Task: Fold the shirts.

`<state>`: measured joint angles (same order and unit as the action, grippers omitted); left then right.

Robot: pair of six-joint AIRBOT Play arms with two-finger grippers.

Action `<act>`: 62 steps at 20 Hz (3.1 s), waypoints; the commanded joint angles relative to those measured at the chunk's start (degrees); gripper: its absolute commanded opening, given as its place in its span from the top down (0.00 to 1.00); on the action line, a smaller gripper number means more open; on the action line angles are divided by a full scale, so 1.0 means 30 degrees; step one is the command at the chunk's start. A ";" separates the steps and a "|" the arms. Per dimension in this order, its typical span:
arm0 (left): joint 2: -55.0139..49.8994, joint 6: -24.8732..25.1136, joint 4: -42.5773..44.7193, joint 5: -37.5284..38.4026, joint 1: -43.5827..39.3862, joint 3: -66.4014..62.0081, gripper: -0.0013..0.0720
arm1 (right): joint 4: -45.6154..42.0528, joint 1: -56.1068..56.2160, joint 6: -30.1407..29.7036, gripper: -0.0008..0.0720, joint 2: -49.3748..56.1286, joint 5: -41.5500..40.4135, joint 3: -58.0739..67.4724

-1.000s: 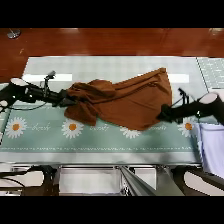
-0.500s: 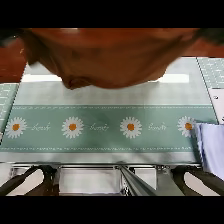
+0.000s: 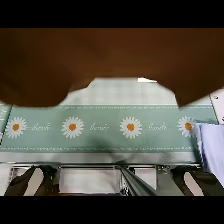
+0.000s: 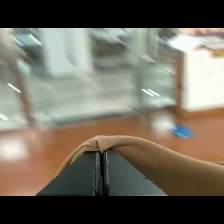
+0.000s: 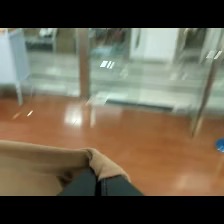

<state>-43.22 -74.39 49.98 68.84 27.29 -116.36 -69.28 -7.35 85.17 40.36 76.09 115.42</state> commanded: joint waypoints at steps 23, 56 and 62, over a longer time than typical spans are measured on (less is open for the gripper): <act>-0.9347 -0.1960 0.3825 -0.9151 -0.8568 1.3238 0.94 | 0.0160 0.0022 0.0313 0.96 1.2735 -0.5217 -0.9704; -0.7155 0.4663 -0.5413 -0.2463 0.3796 3.2392 0.03 | 0.7737 -0.7009 -0.4299 0.14 0.7876 -0.2703 -2.5369; -0.7686 0.5158 -0.6018 -0.3592 -0.0168 3.2268 0.58 | 0.7548 -0.7745 -0.3905 0.14 0.7876 -0.2703 -2.4946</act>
<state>-65.60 -60.36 33.89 59.37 31.03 -19.64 -46.44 -29.10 73.08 64.40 68.51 40.25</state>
